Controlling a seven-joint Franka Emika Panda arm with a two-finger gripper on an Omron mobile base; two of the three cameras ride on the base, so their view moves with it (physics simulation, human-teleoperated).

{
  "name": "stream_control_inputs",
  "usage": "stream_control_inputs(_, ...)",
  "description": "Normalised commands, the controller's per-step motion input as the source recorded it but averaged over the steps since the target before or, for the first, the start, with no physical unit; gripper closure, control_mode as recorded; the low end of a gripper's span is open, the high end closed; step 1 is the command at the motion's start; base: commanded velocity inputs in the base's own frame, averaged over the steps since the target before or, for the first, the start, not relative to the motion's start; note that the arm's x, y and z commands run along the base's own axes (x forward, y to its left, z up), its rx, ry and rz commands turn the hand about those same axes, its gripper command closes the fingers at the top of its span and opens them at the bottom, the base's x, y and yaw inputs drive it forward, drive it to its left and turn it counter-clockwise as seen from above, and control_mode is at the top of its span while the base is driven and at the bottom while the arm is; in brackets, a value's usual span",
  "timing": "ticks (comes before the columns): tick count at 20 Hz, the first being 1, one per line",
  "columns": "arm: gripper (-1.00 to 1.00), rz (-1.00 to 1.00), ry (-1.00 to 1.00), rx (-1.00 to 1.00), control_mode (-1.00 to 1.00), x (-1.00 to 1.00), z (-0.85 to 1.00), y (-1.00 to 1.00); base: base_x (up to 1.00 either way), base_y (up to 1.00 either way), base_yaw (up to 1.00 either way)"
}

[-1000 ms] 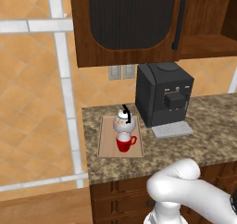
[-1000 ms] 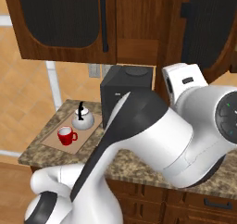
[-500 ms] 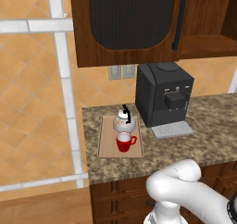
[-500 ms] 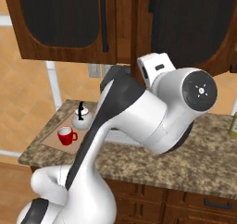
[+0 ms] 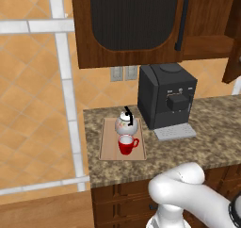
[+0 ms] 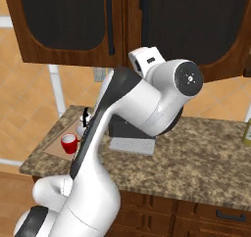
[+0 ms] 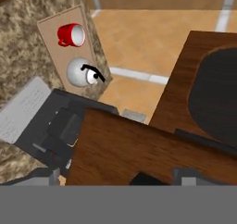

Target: Pick the kettle from the counter and place it on the tray. Then pick the mug from the cabinet and place it on the tray. Then close the cabinet doors.

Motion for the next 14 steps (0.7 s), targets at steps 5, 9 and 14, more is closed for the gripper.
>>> stream_control_inputs(5, -1.00, 0.05, -0.02, 0.00, -1.00, 0.98, -0.06, 0.29, 0.00, 0.00, 0.00)
stream_control_inputs(9, -1.00, 0.00, 0.00, 0.00, -1.00, 1.00, -0.10, 0.22, 0.00, 0.00, 0.00)
stream_control_inputs(14, -1.00, 0.00, -0.03, 0.00, -1.00, 0.96, -0.08, 0.17, 0.00, 0.00, 0.00)
